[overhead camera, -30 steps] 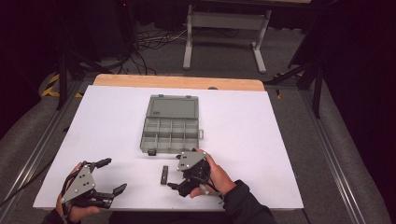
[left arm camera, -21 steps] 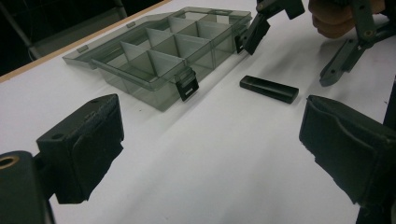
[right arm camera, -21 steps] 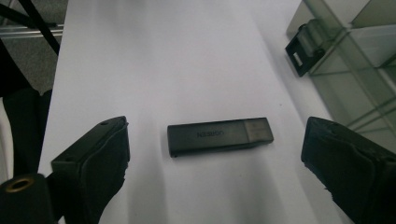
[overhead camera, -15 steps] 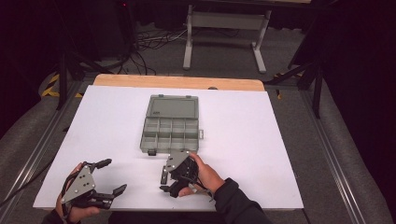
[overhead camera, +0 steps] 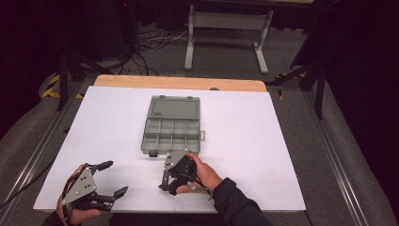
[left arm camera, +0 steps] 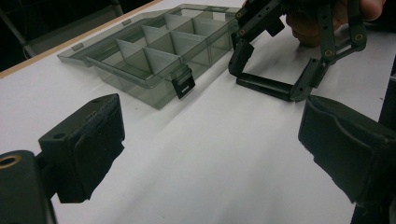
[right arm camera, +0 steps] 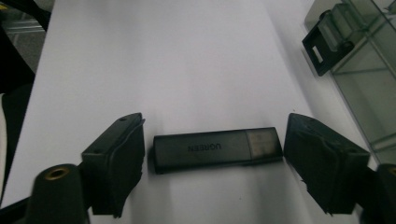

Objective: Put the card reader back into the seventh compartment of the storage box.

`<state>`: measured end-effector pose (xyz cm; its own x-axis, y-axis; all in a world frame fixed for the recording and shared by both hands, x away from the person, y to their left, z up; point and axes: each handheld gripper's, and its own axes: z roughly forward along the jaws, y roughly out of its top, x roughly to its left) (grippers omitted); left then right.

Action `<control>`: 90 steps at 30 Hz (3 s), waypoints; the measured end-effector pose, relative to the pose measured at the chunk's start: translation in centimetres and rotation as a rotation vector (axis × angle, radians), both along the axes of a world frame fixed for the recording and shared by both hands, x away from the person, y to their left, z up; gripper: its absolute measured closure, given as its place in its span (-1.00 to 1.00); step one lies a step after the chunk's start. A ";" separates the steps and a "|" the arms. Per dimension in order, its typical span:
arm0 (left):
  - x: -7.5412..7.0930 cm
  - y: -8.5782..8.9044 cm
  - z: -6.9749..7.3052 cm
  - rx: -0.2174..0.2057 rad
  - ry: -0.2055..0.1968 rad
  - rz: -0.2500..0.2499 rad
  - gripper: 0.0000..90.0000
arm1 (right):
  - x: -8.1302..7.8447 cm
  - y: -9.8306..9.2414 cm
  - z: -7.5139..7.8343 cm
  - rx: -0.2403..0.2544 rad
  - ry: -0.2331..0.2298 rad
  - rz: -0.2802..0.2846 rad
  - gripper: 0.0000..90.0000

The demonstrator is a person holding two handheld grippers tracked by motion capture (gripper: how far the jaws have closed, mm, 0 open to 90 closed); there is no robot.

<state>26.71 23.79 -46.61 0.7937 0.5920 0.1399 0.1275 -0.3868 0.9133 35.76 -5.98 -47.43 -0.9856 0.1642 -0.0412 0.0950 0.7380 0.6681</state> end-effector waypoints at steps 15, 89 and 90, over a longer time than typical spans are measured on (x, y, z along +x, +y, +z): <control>0.0 -0.1 0.0 0.007 -0.003 -0.002 -0.82 | -0.6 -0.1 0.6 -0.002 -0.045 0.007 -0.32; 0.0 -0.1 -0.1 -0.003 0.006 -0.010 -0.82 | 5.7 -3.6 4.1 0.149 -0.183 -0.405 -0.32; 0.0 -0.1 -0.1 -0.004 0.006 -0.009 -0.82 | 5.7 -3.5 4.0 0.149 -0.178 -0.405 -0.32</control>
<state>26.75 23.68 -46.75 0.7998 0.5854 0.1328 0.1293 -0.3840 0.9142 41.44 -9.52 -43.43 -0.8208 0.5509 -0.1508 0.2298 0.5603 0.7957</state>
